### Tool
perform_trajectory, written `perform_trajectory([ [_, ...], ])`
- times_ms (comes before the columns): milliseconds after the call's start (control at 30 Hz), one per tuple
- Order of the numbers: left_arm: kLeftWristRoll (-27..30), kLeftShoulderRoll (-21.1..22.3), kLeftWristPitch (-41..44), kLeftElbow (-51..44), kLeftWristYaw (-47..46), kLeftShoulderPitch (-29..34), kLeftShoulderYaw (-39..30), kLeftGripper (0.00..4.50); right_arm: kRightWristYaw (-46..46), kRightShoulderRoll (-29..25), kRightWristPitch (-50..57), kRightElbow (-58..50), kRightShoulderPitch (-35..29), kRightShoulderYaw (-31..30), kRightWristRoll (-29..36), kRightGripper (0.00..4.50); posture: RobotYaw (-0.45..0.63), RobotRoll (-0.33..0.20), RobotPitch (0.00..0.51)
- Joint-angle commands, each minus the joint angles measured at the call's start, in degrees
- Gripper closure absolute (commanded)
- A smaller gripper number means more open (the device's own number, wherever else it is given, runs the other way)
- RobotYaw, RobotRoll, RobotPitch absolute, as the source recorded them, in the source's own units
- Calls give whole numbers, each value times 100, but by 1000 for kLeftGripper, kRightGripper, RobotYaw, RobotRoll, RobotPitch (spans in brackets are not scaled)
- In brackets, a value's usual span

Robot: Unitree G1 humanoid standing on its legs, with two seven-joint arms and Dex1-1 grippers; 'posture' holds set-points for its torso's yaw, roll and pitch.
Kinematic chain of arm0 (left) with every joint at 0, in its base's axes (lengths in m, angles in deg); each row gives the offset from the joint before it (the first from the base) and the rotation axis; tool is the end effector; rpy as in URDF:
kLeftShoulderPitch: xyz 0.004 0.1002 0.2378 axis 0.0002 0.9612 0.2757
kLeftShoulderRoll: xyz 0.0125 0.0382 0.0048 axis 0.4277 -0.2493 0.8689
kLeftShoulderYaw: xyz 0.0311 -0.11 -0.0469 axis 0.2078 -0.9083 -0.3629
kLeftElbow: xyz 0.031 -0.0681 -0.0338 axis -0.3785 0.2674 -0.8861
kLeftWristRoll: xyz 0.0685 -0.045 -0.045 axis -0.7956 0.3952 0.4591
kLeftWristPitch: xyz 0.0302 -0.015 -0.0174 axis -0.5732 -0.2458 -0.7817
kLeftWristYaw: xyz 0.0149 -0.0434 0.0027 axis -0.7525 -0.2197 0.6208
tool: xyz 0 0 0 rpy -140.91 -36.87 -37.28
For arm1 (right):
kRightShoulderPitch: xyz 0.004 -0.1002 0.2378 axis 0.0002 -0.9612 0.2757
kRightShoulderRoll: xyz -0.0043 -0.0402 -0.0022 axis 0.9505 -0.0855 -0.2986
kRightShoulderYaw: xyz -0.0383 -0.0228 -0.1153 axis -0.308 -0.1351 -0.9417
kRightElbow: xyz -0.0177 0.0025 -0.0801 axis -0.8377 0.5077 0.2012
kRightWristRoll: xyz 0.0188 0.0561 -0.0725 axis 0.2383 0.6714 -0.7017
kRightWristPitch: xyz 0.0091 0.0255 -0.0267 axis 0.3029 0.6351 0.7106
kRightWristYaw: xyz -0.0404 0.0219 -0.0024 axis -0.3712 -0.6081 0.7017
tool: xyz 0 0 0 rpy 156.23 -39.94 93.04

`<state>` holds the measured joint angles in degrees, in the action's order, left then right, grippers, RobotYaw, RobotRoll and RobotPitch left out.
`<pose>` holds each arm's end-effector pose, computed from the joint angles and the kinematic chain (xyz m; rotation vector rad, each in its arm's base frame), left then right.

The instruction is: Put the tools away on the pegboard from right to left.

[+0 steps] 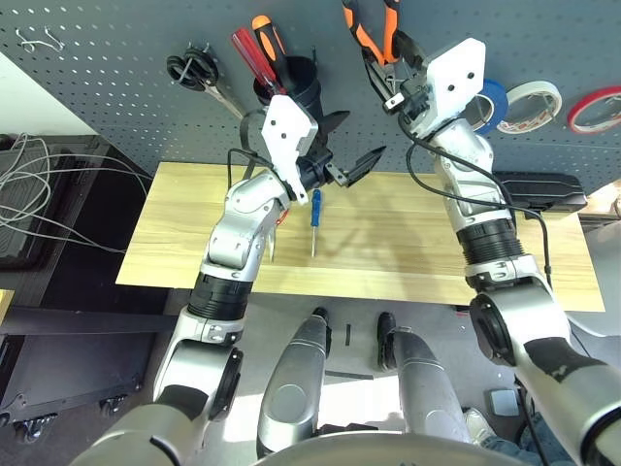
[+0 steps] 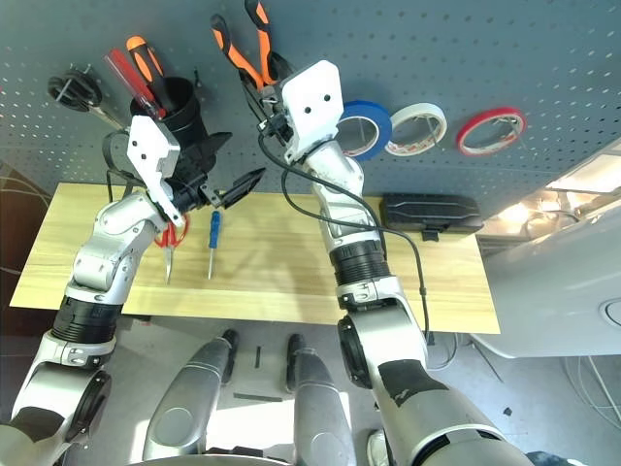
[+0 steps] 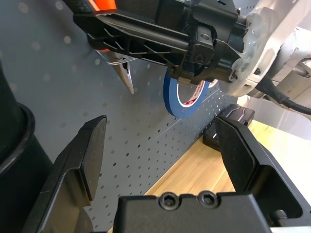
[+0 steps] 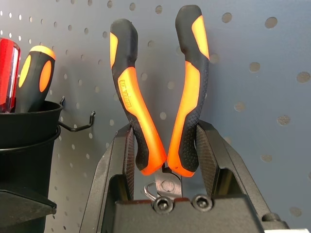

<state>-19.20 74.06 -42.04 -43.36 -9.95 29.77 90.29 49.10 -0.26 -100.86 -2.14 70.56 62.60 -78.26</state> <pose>0.2964 0.1450 0.1626 0.1594 -0.3576 -0.8332 0.3411 -0.1175 0.1999 -0.3034 -0.7190 0.5158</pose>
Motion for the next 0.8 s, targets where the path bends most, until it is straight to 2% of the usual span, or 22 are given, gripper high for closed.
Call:
perform_trajectory([
  [33, 18, -20, -173, -13, 6, 32, 7, 0, 20, 20, 25, 20, -77, -45, -13, 2518, 188, 0, 342],
  [267, 7, 28, -121, 43, 15, 58, 43, 0, 10, 20, 113, 45, -77, -40, 12, 2518, 186, 0, 342],
  [333, 3, 30, -107, 45, 16, 67, 56, 0, 7, 19, 143, 44, -80, -34, 21, 1798, 186, 0, 342],
  [533, -31, 46, -98, 64, 34, 80, 102, 0, -41, 10, 226, -128, -156, -21, 75, 21, 184, 0, 344],
  [800, -43, 74, -122, 74, 42, 119, 108, 0, -3, -106, 539, -1262, -512, 116, 251, 21, 181, 0, 345],
])
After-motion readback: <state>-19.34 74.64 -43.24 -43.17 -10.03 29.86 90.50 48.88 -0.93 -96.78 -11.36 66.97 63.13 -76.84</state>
